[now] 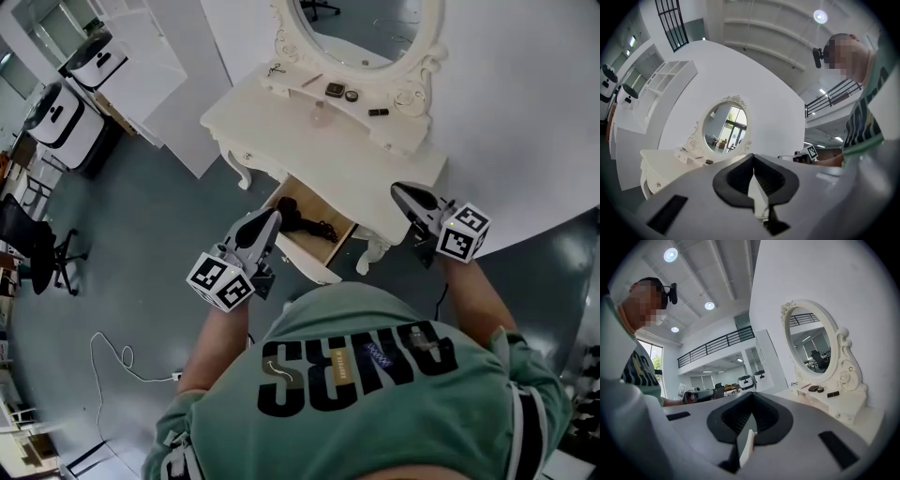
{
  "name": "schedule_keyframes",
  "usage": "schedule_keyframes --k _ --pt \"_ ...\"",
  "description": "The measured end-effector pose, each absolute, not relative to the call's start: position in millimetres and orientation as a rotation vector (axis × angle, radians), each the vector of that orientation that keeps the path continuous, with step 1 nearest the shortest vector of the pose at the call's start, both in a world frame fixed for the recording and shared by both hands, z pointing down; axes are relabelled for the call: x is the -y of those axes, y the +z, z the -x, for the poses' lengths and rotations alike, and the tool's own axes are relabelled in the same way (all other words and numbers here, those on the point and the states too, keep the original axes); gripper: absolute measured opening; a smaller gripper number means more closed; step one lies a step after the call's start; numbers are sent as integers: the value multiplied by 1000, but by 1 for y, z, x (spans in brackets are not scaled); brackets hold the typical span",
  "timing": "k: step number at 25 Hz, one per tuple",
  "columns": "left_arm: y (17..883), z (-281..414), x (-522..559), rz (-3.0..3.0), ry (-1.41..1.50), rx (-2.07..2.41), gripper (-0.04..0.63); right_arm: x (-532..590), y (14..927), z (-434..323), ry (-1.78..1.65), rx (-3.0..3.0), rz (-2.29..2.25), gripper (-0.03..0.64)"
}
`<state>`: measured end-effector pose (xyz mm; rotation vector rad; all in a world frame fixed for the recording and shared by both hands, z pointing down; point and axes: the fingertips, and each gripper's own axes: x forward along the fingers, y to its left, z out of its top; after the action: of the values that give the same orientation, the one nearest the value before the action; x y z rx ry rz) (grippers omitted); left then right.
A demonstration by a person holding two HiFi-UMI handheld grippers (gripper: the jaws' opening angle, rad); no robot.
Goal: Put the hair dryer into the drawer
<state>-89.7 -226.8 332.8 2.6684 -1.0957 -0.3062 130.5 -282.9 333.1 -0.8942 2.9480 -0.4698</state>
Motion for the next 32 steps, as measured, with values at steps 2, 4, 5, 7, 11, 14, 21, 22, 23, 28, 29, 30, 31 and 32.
schedule_keyframes --k 2,4,5,7,11,14,21,22,23,28,29,30,31,32 --pt "335 91 226 -2662 -306 1101 12 285 337 -130 -480 -2942 901 -6" --pt "337 92 225 -2657 -302 1100 12 286 338 -128 -491 -2936 915 -6" --pt "337 93 226 -2657 -300 1099 12 287 339 -126 -491 -2937 922 -6" --pt "337 95 227 -2656 -299 1097 12 288 341 -125 -488 -2940 936 -6" --pt "336 96 229 -2659 -295 1085 12 289 344 -122 -473 -2971 959 -6" --pt "336 96 231 -2656 -296 1077 12 289 349 -119 -465 -3007 953 -6" --pt "339 94 234 -2656 -287 1062 12 292 352 -114 -468 -3034 958 -6" --pt "339 94 235 -2657 -287 1061 12 293 353 -114 -464 -3036 952 -6" --pt "340 94 235 -2658 -286 1059 12 294 354 -114 -462 -3038 948 -6" --pt "340 93 236 -2653 -288 1054 12 294 354 -112 -458 -3049 942 -6" --pt "340 93 236 -2654 -289 1053 12 295 354 -112 -456 -3052 940 -6" --pt "340 94 237 -2655 -289 1052 12 295 353 -111 -454 -3054 938 -6" --pt "340 94 237 -2655 -291 1052 12 295 353 -111 -453 -3055 936 -6" --pt "340 94 238 -2654 -293 1053 12 296 354 -110 -453 -3057 935 -6"
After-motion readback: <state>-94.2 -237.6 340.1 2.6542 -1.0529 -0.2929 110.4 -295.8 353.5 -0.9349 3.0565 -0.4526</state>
